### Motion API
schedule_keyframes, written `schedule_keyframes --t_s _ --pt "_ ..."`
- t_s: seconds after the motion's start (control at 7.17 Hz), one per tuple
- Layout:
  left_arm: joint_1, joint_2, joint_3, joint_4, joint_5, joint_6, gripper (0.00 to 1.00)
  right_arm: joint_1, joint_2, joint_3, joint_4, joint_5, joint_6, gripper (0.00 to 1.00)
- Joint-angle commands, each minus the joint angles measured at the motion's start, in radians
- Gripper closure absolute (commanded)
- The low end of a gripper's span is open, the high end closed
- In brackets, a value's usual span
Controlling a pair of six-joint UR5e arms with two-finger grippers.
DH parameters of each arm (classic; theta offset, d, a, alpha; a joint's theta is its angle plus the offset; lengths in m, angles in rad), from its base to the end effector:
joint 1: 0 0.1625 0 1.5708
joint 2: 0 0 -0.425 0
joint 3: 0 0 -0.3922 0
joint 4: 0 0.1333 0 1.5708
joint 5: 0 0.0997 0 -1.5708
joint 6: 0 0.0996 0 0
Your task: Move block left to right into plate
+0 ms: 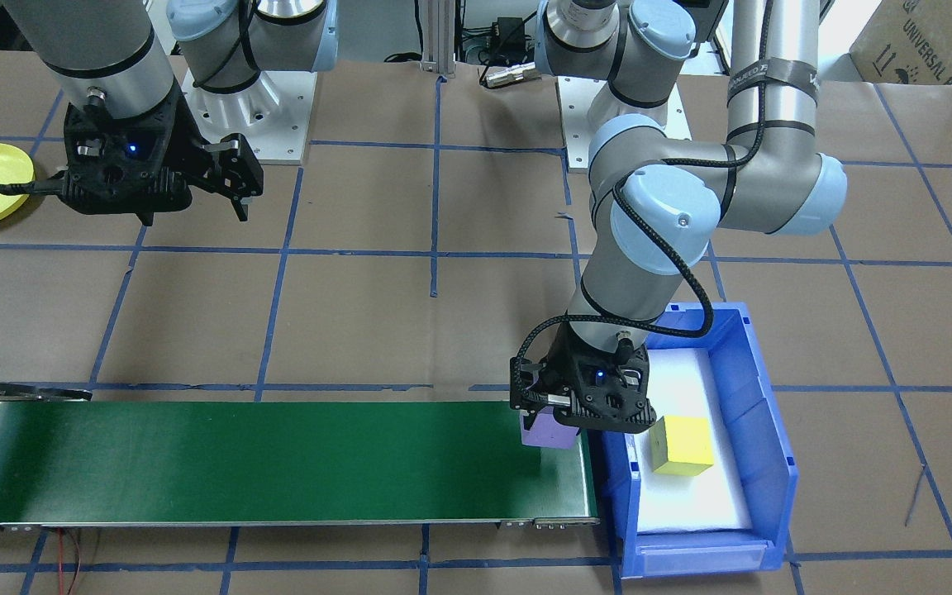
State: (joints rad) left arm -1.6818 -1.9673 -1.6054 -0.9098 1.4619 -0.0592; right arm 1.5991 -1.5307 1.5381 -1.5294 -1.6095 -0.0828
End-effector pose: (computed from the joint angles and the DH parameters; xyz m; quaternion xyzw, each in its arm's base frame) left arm -0.2141 -0.6202 0.3169 -0.0319 -0.9914 0.1095 0.0636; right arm 0.1437 -0.5001 0.4800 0.0560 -0.9979 -0.0249 0.0187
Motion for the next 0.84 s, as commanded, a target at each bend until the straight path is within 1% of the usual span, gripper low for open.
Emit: schedule_keyframes --t_s 0.0,0.14,0.42,0.56,0.7 --pt "-0.003 -0.004 -0.024 0.002 0.003 0.005 0.52 -0.005 0.0 0.004 0.0 -0.003 -0.003 0.0" --pt "-0.001 -0.01 -0.015 0.014 0.027 0.004 0.01 -0.002 0.0 0.005 0.0 -0.001 0.0 0.0" --pt "-0.001 -0.008 0.01 0.025 0.099 0.005 0.0 -0.01 0.001 0.004 -0.006 0.0 0.0 0.0" --pt "0.0 -0.002 0.013 0.031 0.116 0.007 0.0 -0.011 0.001 0.004 -0.006 -0.001 -0.002 0.0" --pt "0.007 0.02 0.016 0.031 0.123 0.019 0.0 -0.014 0.001 0.004 -0.006 -0.001 -0.002 0.0"
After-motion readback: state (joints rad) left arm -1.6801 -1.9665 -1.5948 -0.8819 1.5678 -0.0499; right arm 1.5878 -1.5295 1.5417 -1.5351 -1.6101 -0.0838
